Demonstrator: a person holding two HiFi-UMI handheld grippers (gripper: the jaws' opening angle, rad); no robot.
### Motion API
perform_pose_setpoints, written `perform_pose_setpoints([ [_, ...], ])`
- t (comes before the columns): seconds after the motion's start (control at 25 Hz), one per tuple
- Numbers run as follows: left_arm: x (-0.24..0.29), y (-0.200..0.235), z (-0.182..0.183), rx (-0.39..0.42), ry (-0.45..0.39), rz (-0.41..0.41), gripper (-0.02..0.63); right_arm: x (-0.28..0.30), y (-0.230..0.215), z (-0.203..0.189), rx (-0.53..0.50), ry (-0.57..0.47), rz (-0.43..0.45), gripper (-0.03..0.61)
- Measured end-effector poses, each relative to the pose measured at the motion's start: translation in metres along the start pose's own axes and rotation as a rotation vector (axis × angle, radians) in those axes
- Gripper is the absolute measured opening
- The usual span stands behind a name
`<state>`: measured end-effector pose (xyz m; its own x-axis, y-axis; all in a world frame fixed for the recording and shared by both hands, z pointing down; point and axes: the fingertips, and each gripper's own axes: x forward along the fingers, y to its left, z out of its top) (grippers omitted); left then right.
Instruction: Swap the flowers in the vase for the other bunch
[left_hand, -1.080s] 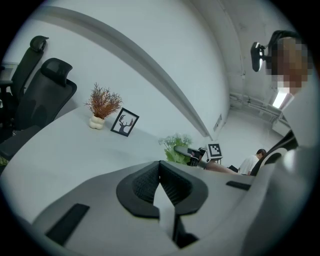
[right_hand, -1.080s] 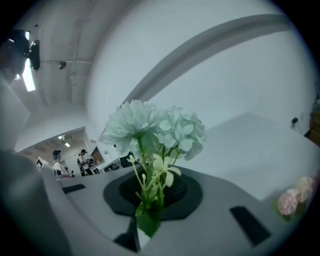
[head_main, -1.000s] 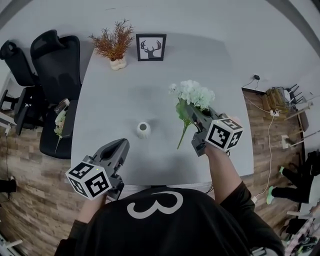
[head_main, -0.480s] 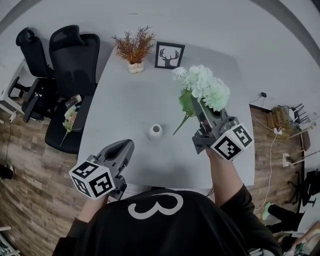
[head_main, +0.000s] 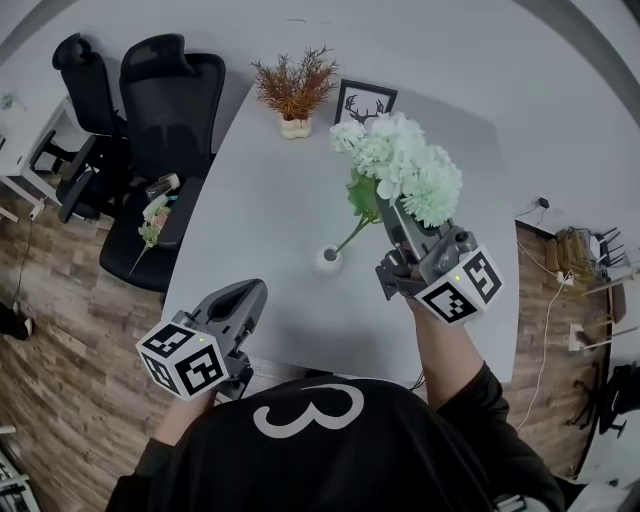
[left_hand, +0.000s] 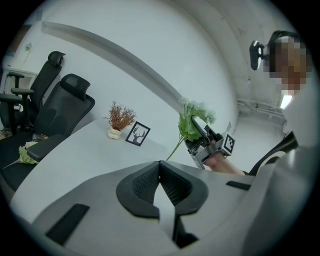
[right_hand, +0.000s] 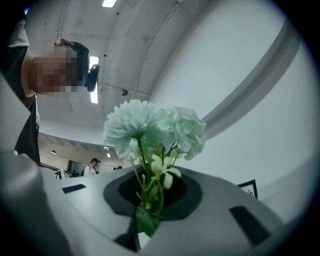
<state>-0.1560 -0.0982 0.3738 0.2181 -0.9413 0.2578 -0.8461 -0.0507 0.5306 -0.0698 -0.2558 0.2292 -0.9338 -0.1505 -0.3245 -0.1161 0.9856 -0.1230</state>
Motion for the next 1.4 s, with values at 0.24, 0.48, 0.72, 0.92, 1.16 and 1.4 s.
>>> perform_pose_setpoints([
  [0.24,-0.006,0.014,-0.003,-0.025,-0.001,0.03,0.012,0.014,0.016,-0.027,-0.058,0.045,0.05,0.049],
  [0.48,-0.007,0.024,-0.005,-0.046,0.001,0.051,0.011,0.018,0.025,-0.059,-0.103,0.105,0.074,0.049],
  [0.72,-0.009,0.03,-0.012,-0.057,0.011,0.056,0.012,0.013,0.025,-0.092,-0.112,0.158,0.06,0.051],
  [0.92,-0.011,0.034,-0.017,-0.065,0.027,0.065,0.012,0.009,0.022,-0.115,-0.121,0.193,0.038,0.051],
  [1.16,-0.015,0.033,-0.018,-0.062,0.036,0.069,0.012,0.001,0.02,-0.144,-0.124,0.232,-0.008,0.051],
  [1.4,-0.02,0.034,-0.023,-0.062,0.042,0.081,0.012,-0.007,0.02,-0.167,-0.128,0.27,-0.029,0.051],
])
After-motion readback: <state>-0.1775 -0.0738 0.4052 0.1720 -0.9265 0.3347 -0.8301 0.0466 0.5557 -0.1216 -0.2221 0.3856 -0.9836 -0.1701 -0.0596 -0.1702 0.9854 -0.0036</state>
